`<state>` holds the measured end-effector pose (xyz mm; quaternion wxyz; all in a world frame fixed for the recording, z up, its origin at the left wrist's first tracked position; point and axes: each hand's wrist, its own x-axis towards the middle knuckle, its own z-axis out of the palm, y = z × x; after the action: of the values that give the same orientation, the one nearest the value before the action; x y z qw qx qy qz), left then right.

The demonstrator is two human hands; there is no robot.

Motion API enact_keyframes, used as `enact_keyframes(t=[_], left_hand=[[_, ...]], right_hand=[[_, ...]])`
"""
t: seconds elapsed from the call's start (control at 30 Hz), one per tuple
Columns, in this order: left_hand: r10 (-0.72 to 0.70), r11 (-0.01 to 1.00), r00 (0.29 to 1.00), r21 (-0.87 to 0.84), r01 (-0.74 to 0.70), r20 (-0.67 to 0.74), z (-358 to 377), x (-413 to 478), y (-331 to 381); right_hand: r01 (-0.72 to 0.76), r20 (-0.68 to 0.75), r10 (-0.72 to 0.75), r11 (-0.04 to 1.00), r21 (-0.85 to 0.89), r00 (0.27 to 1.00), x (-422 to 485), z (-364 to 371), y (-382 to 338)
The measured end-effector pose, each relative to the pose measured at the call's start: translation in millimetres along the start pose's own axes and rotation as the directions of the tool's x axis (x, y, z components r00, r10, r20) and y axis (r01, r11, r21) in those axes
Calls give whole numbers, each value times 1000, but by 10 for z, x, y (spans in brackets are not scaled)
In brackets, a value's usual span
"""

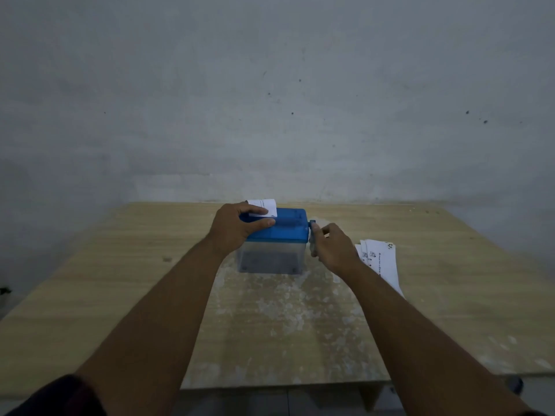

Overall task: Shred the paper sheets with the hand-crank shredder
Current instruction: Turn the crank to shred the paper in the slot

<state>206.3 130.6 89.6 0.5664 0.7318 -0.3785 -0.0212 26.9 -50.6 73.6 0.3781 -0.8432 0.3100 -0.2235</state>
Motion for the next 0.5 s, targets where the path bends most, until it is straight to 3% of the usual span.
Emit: enact_keyframes(t=[0.23, 0.33, 0.43, 0.5], left_hand=[[57, 998, 998, 36, -58, 18, -3, -4, 6], [63, 998, 997, 25, -64, 44, -1, 0, 12], [58, 998, 995, 21, -60, 76, -4, -5, 20], [44, 998, 996, 33, -47, 80, -3, -5, 30]], right_hand=[[-40, 45, 35, 993, 107, 998, -70, -164, -85], [-62, 132, 44, 989, 134, 990, -50, -254, -71], [-15, 180, -6, 993, 115, 984, -32, -329, -56], [44, 143, -76, 976, 215, 987, -18, -388, -96]])
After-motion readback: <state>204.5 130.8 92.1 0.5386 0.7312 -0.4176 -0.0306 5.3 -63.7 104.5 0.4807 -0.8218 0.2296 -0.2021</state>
